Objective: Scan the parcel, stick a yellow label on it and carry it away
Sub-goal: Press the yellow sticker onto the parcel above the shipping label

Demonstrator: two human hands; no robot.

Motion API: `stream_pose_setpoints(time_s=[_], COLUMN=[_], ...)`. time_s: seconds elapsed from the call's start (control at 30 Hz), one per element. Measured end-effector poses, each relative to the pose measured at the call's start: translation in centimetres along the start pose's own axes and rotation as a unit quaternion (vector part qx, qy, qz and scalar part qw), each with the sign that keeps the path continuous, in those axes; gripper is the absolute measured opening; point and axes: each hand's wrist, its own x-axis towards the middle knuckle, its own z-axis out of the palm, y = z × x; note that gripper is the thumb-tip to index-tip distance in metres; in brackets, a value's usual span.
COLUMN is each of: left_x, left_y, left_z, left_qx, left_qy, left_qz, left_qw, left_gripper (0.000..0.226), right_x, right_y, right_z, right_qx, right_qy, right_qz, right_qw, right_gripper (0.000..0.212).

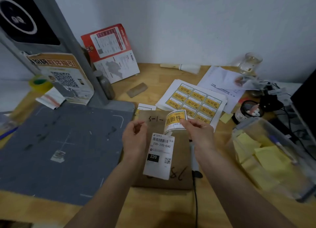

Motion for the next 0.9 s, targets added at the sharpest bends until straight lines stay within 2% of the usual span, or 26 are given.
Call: stream_pose_setpoints(time_s=[0.17,0.37,0.5,0.67,0.9], left_x=[2.5,4.1,5.0,5.4,5.3], left_y=[-0.1,-0.5,-1.1,-1.7,-2.1], left_z=[0.2,1.0,1.0,0.6,0.5], left_qx=[0.030,0.091,0.152,0.139,0.146], left_qy=[-0.049,-0.079,-0.075,-0.083,-0.087], left_qz=[0.017,0.065,0.089,0.102,0.127], left_qw=[0.998,0.991,0.982,0.982,0.977], left_gripper=[0.005,0.019,0.027,0.012,0.013], right_x=[1.3,2.6,2.9,3.0,3.2], right_y=[0.7,1.9,1.9,2.2,2.0], right_z=[3.4,5.9,5.8,5.8,5.8], right_qx=[-0.022,-0.065,-0.081,-0.113,-0.173], right_qy=[0.042,0.088,0.085,0.072,0.066], right_qz=[-0.002,0.005,-0.016,-0.018,-0.030], right_qw=[0.999,0.994,0.993,0.991,0.982], right_gripper=[0.007,0.010,0.009,0.009,0.012])
